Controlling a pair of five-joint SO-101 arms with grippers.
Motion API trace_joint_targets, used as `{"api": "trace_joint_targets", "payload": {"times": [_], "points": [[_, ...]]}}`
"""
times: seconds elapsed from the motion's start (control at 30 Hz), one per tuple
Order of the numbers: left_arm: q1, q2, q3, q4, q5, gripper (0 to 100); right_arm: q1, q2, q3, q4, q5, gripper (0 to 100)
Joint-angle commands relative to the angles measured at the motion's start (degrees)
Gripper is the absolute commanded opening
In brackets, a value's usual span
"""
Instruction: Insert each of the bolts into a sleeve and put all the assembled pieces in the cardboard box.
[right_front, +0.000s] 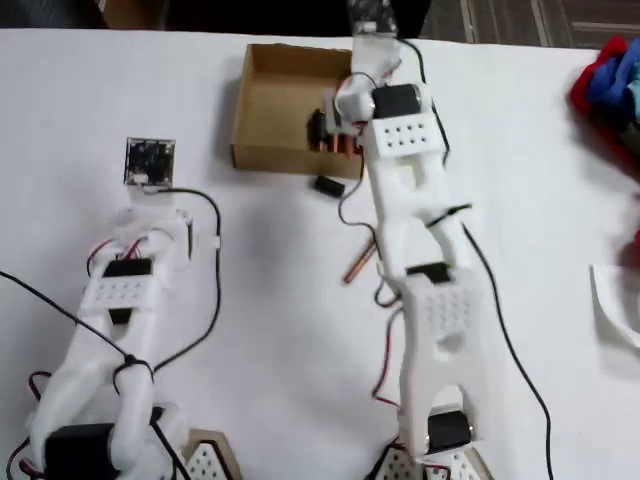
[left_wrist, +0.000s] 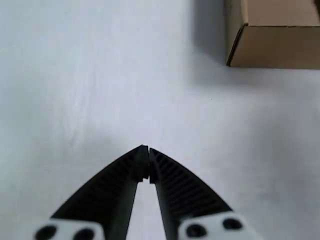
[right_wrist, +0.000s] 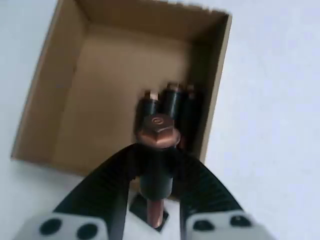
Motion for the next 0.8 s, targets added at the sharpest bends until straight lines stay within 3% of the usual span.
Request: {"api": "trace_joint_targets", "payload": {"times": [0.0, 0.37, 0.77], "points": [[-0.4, -2.3, 0.1, -1.1, -0.4, 3, -1.7, 12.4, -22.0, -2.4, -6.2, 2.1], [-0.4, -2.3, 0.2, -1.1, -0.5, 3, -7.0, 17.3, -23.6, -13.3, -2.2, 2.1], [-0.4, -2.3, 0.2, -1.1, -0.6, 3, -7.0, 17.5, -13.8, -13.9, -2.6, 2.1]]}}
